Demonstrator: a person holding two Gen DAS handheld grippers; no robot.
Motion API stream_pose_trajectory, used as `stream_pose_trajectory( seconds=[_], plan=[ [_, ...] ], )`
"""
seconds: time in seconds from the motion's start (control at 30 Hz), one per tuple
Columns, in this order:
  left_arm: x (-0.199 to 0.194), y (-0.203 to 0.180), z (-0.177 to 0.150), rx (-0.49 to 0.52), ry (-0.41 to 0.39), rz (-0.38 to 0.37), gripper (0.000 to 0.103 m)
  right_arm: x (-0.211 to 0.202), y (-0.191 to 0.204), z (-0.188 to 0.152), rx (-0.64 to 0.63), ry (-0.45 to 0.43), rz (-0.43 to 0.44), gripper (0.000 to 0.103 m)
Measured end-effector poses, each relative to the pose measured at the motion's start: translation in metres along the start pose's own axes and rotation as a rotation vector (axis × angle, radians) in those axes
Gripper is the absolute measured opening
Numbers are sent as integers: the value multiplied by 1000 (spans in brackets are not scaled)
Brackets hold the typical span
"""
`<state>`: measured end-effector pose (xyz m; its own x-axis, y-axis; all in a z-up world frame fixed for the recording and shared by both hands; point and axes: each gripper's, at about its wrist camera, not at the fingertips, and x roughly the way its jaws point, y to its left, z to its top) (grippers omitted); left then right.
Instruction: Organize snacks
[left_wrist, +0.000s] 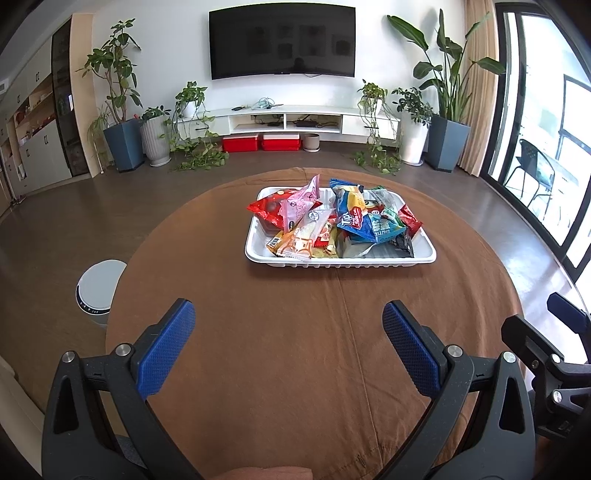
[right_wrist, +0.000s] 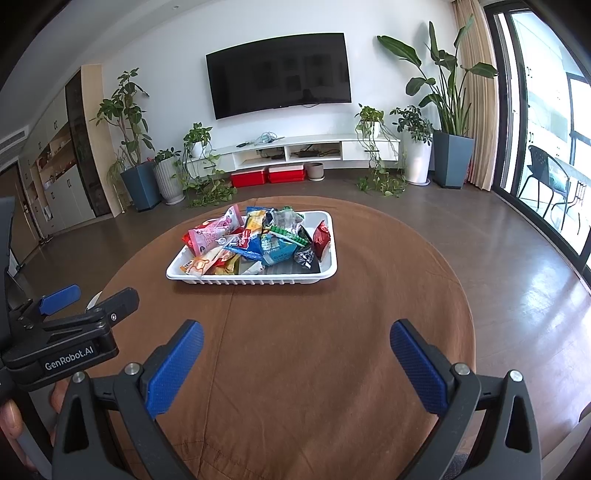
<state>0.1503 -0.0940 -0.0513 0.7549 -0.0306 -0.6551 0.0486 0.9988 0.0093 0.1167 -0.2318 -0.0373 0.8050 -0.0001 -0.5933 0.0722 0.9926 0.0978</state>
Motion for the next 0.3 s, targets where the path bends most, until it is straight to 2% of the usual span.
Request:
stream_pose_trajectory(
  seconds=[0.3],
  plan=[
    [0, -6, -6, -5, 2, 21, 103, -2, -1, -9, 3, 7, 0, 103]
  ],
)
